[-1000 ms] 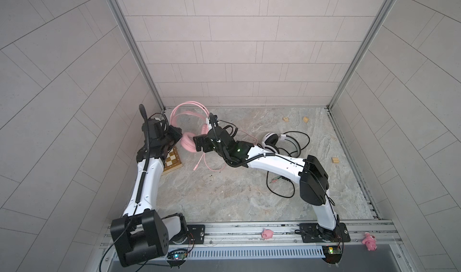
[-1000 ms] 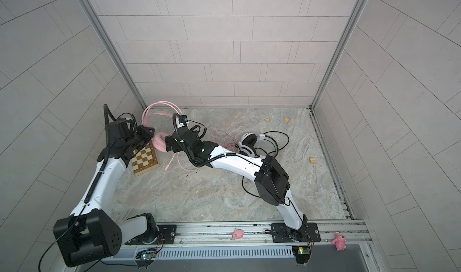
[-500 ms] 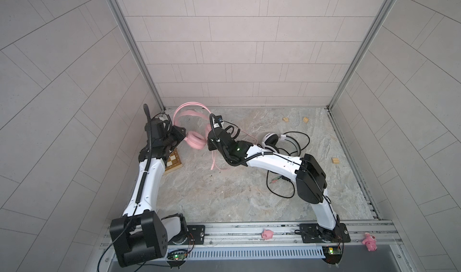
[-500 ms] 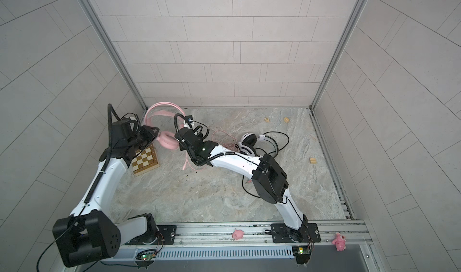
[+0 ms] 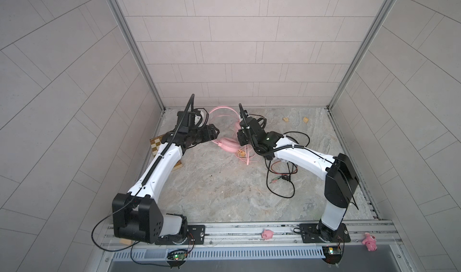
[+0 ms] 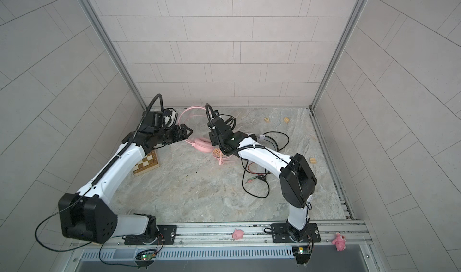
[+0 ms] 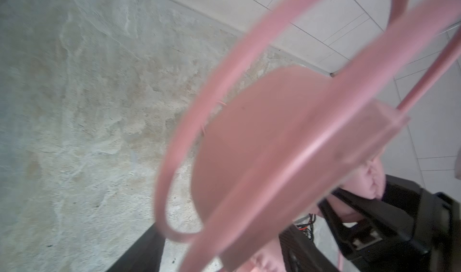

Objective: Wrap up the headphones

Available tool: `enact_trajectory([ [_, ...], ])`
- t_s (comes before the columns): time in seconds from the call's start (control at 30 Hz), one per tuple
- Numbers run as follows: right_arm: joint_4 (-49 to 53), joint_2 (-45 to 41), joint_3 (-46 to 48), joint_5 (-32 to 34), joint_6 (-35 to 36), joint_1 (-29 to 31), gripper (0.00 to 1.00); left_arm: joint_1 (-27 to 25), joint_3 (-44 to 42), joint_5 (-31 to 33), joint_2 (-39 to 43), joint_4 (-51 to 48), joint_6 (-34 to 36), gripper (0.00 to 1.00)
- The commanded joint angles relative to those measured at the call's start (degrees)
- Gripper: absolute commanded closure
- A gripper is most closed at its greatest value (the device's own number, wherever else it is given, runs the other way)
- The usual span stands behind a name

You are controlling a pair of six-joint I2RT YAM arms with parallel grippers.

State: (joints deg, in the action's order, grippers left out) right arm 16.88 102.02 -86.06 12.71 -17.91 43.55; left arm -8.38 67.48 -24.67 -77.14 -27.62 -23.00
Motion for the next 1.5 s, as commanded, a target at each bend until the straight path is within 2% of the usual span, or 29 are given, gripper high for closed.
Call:
enact_trajectory([
  [0.0,3.6,-3.55,1.1,-4.53,8.23,-0.38,0.77,0.28,1.59,4.35,1.73,-2.67,4.53,0.14],
  [0.07,4.3,-4.01,1.55,-7.66,8.89,-1.34,0.77,0.14,1.49,4.38,2.04,-2.71,5.2,0.04],
  [0.17,5.09,-4.21,1.91,-11.01,9.52,-1.53,0.77,-0.43,1.84,0.83,1.35,-2.27,6.31,0.01],
  [0.23,5.98,-3.36,0.49,-13.08,9.74,-1.48,0.77,-1.91,2.07,0.69,0.87,-2.35,7.57,0.0],
  [0.5,5.42,-6.93,1.03,-17.92,8.81,-1.31,0.8,-7.0,3.82,12.33,-0.03,-7.69,11.48,0.0],
  [0.57,7.26,-7.3,-0.06,-22.25,9.03,-1.36,0.8,-8.13,4.69,15.76,-0.7,-9.36,12.14,0.02],
  [0.63,7.0,-8.25,0.62,-26.05,9.08,-1.27,0.8,-8.34,5.59,17.21,-1.42,-10.6,12.38,0.1],
  [0.67,6.93,-8.49,0.65,-26.21,9.13,-1.21,0.8,-8.33,5.64,17.56,-1.43,-10.77,12.49,0.18],
  [0.73,7.59,-8.91,0.14,-24.56,9.38,-1.36,0.8,-8.4,5.42,18.22,-1.27,-10.7,12.59,0.55],
  [0.77,7.81,-9.19,0.31,-24.15,9.49,-1.31,0.8,-8.4,5.46,18.58,-1.22,-10.7,12.48,0.66],
  [0.87,6.38,-10.16,2.72,-24.4,9.39,-1.61,0.77,-8.32,5.42,18.92,-0.73,-10.7,12.13,0.84],
  [0.97,6.12,-9.98,2.84,-24.17,8.97,-2.6,0.59,-8.32,4.65,19.21,0.14,-9.76,11.93,0.98],
  [1.07,5.33,-12.29,4.84,-24.29,7.78,-3.81,0.43,-7.85,4.92,18.74,0.44,-9.71,11.72,1.0],
  [1.2,1.07,-18.46,10.06,-24.56,6.51,-6.76,0.24,-4.24,5.32,14.33,1.16,-9.03,10.18,1.0],
  [1.37,-3.12,-27.18,17.49,-26.1,5.41,-12.19,0.11,0.47,7.27,8.43,2.14,-8.32,7.53,1.0],
  [1.47,-5.72,-30.23,21.35,-24.69,5.34,-16.1,0.1,4.62,8.89,2.05,2.0,-7.07,4.26,1.0],
])
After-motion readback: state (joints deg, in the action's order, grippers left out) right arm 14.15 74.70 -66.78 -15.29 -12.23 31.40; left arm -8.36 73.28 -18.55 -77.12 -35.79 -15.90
